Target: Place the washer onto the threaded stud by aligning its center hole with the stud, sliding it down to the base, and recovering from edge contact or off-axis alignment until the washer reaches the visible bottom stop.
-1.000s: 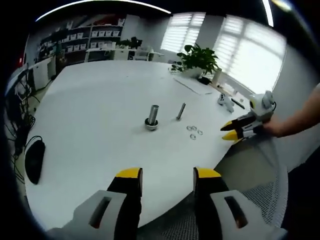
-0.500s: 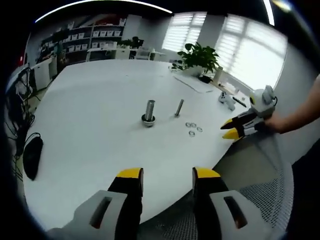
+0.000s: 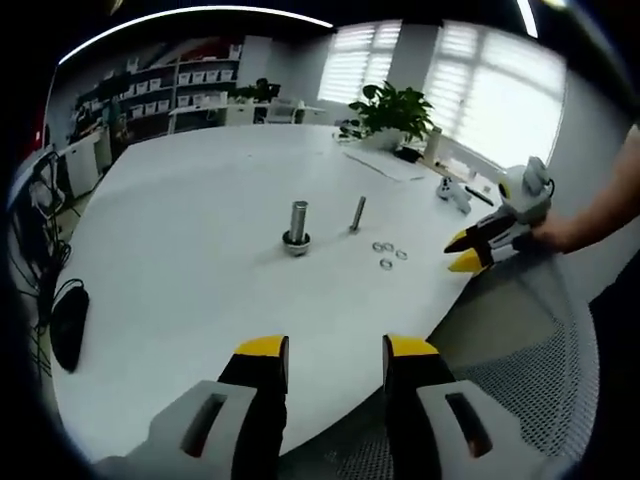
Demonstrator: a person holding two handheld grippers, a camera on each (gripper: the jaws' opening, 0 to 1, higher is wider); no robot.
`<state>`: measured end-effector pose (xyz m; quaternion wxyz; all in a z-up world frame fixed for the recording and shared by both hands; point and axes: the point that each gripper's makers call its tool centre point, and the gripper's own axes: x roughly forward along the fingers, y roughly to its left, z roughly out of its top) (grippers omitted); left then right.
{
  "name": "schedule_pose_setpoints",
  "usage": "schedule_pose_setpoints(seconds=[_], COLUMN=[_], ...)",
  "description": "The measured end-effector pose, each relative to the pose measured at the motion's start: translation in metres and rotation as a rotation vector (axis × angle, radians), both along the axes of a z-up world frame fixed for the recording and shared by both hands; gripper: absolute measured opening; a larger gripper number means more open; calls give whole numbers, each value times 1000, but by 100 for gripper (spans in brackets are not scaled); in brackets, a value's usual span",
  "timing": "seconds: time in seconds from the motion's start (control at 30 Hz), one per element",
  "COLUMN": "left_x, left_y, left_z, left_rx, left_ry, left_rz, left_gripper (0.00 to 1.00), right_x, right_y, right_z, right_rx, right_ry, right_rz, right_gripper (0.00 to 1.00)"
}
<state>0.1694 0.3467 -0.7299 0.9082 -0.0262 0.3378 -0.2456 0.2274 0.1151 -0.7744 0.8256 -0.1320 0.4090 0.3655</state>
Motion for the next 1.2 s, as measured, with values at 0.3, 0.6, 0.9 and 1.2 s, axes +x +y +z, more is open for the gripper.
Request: schedule_pose_setpoints(seconds=[0.3,0.6,0.9,1.2], left_x=[-1,-4,-4,-4], left_y=[-3,-6,-6,-5], left_z=[-2,-6,-5,-4], left_rx=[-21,-17,-14,-22], left_ry=[6,9,6,0], left_rz=[-11,-38,-47,-42], left_gripper=[35,34,33,32], right_x=[0,-2,-2,-2], right_y=[0,1,1,2], right_z=[-1,-3,-3,-3], right_rx=[-3,-18,-29,-55], right_ry=[0,8,7,3], right_rz=[4,13,13,40], right_gripper=[31,31,33,35])
